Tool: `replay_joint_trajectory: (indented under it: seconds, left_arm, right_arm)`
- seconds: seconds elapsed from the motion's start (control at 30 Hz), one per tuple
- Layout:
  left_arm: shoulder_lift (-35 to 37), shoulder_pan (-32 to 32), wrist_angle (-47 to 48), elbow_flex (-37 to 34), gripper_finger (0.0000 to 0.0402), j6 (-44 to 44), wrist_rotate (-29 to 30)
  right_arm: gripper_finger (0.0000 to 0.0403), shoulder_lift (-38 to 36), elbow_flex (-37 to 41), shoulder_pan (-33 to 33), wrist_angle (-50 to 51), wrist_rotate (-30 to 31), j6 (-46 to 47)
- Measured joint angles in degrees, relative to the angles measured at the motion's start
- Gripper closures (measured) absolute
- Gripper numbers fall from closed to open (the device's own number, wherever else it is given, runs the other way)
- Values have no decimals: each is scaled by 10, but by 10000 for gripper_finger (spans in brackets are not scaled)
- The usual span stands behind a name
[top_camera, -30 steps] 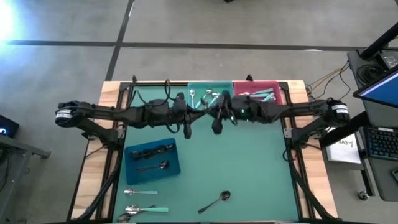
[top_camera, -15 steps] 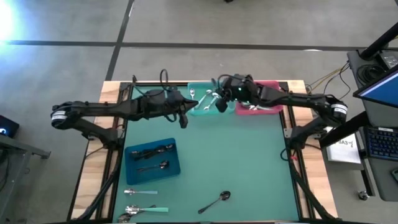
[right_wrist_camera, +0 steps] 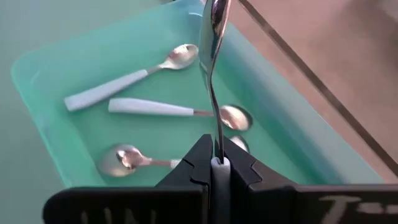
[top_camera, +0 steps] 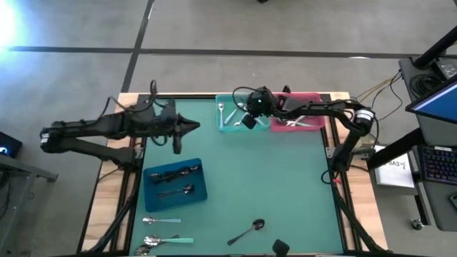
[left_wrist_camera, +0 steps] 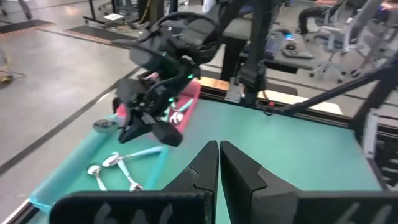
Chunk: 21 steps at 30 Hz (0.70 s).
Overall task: Sort silverware by color (type)
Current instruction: Put the bottom blue spoon into the light blue bin
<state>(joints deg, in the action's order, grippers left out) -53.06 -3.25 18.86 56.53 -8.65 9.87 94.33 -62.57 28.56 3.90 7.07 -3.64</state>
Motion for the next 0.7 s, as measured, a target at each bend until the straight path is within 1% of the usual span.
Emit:
replay_joint_trajectory:
  seconds: [0.1, 0.2, 0.37, 0.43, 0.5, 0.6, 0.7]
  left_arm:
    - [15, 13, 14, 0, 402, -16, 1]
    - [20, 18, 37, 0, 402, -26, 1]
    - [14, 17, 70, 0, 402, -42, 31]
    - [11, 17, 73, 0, 402, -45, 32]
    - [8, 17, 80, 0, 402, -52, 31]
    - [4, 17, 108, 0, 402, -84, 31]
    - [-5, 17, 161, 0, 402, -121, 26]
  right_arm:
    - [388, 12, -9, 0, 6, 0, -3]
    - [371, 14, -23, 0, 14, -1, -11]
    - [325, 14, -45, 0, 51, -2, -8]
    - [305, 12, -54, 0, 68, -2, 0]
    - [288, 9, -64, -4, 106, -8, 15]
    - [273, 3, -75, -11, 165, -70, 37]
    - [272, -4, -75, -30, 192, -151, 53]
